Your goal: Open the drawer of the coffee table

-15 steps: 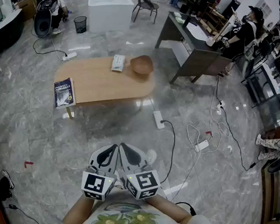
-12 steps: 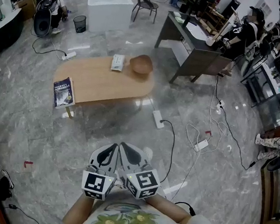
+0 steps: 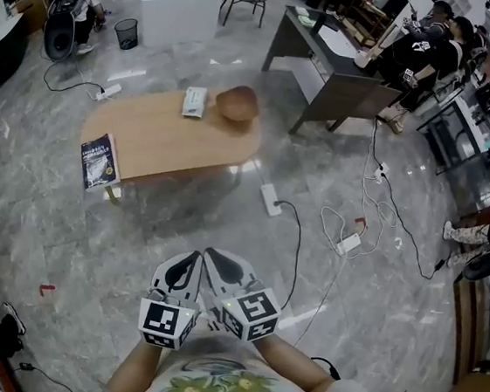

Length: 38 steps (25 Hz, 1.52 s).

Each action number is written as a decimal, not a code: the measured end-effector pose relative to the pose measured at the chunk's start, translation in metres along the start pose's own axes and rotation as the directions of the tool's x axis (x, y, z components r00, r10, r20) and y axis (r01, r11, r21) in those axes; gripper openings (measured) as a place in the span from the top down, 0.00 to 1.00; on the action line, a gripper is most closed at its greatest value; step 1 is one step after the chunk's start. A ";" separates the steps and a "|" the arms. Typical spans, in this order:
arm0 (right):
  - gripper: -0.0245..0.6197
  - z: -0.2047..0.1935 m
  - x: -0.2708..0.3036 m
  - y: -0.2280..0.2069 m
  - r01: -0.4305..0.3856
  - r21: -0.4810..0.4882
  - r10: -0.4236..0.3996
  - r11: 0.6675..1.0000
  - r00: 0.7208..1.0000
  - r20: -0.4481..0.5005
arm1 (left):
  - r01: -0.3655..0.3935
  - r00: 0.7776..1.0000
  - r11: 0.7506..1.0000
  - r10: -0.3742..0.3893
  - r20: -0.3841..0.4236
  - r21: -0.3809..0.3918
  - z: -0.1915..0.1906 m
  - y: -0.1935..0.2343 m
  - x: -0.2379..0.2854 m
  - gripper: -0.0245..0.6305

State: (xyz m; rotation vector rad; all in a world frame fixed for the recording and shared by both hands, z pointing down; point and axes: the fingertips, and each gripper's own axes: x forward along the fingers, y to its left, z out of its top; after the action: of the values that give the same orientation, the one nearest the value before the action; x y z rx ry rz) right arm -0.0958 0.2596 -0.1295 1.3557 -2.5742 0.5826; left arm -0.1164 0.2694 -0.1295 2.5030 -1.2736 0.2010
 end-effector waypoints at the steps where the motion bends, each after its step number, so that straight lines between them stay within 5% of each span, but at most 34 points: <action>1: 0.93 -0.001 0.003 -0.006 -0.009 0.007 0.009 1.000 1.000 -0.012 | 0.006 1.000 1.000 -0.006 -0.009 0.001 -0.001 0.001 0.006 0.95; 12: 0.93 0.004 0.047 -0.079 -0.093 0.107 0.103 0.990 0.990 -0.092 | 0.003 0.997 1.000 -0.005 -0.071 -0.023 0.000 0.014 0.088 0.95; 20: 0.93 0.019 0.084 -0.126 -0.223 0.198 0.249 0.954 0.961 -0.118 | 0.014 0.997 0.997 -0.020 -0.070 -0.082 0.011 0.028 0.142 0.95; 30: 0.93 0.020 0.131 -0.177 -0.309 0.257 0.359 0.916 0.916 -0.179 | -0.127 0.991 0.986 0.121 -0.056 -0.107 0.022 0.073 0.201 0.95; 38: 0.93 -0.016 0.185 -0.209 -0.279 0.326 0.366 0.903 0.898 -0.245 | -0.194 0.978 0.976 0.184 -0.100 -0.102 -0.002 0.113 0.231 0.95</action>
State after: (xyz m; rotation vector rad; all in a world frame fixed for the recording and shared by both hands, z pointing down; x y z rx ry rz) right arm -0.0301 0.0210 -0.0006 0.8094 -2.5398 1.1576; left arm -0.0708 0.0326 -0.0402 2.2532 -1.4450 0.2765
